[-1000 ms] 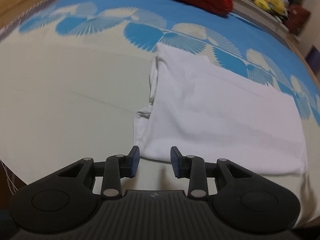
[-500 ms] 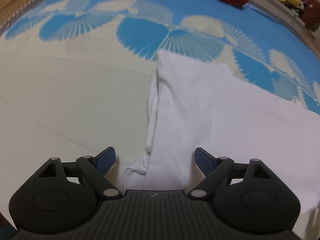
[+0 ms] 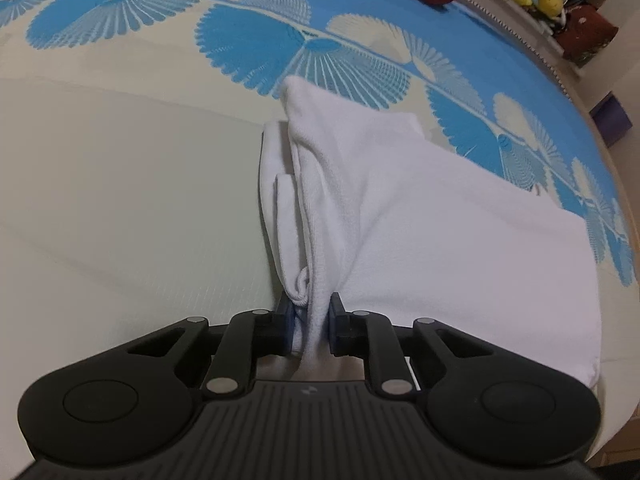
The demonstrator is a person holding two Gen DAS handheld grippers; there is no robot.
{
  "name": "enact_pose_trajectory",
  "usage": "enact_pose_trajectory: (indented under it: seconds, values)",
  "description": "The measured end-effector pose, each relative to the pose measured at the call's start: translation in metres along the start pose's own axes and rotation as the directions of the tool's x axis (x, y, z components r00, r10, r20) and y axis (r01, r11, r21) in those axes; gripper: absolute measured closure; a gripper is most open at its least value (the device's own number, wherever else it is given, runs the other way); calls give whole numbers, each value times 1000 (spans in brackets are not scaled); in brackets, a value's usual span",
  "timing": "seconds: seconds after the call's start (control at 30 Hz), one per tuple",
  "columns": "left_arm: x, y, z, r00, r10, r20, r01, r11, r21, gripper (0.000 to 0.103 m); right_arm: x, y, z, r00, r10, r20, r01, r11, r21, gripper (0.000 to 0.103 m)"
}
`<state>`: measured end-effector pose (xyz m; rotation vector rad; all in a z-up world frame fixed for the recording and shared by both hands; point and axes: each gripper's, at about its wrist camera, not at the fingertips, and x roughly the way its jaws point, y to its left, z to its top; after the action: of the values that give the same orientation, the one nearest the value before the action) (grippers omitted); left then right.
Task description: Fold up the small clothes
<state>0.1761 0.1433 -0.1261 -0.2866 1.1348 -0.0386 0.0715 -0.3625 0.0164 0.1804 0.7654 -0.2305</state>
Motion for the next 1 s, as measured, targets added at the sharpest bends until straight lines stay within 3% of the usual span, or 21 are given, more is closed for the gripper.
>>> enact_pose_trajectory:
  seconds: [0.1, 0.27, 0.37, 0.4, 0.43, 0.53, 0.63, 0.8, 0.87, 0.93, 1.0]
  values:
    - [-9, 17, -2, 999, 35, -3, -35, 999, -24, 85, -8, -5, 2, 999, -15, 53, 15, 1000, 3, 72]
    - [-25, 53, -7, 997, 56, -50, -61, 994, -92, 83, -16, -12, -2, 992, 6, 123, -22, 991, 133, 72]
    - [-32, 66, -7, 994, 82, -72, -90, 988, -126, 64, -17, -7, -3, 990, 31, 140, -50, 990, 133, 72]
    - [-34, 69, -7, 994, 88, -69, -97, 986, -135, 51, -17, -4, -3, 989, 37, 141, -54, 992, 116, 72]
    - [-36, 72, -6, 993, 94, -66, -103, 984, -145, 46, -17, -3, -3, 989, 46, 141, -60, 993, 98, 72]
    - [-32, 79, -3, 993, 78, -90, -93, 981, -170, 41, -16, -2, -2, 990, 52, 132, -63, 995, 79, 71]
    - [-24, 82, -2, 991, 63, -114, -83, 980, -179, 41, -16, -7, -1, 991, 43, 127, -56, 993, 100, 71]
    - [-16, 74, 1, 990, 95, -106, -108, 987, -121, 42, -18, -16, -2, 991, 39, 131, -56, 990, 132, 71]
    - [-15, 70, 1, 990, 98, -99, -108, 989, -99, 51, -18, -19, -2, 990, 40, 132, -58, 989, 139, 71]
    - [-13, 67, 1, 993, 60, -99, -69, 994, -91, 77, -18, -21, -2, 991, 39, 131, -58, 988, 143, 71]
    - [-13, 64, 1, 993, 61, -96, -69, 994, -79, 78, -17, -23, -3, 991, 40, 127, -59, 988, 146, 71]
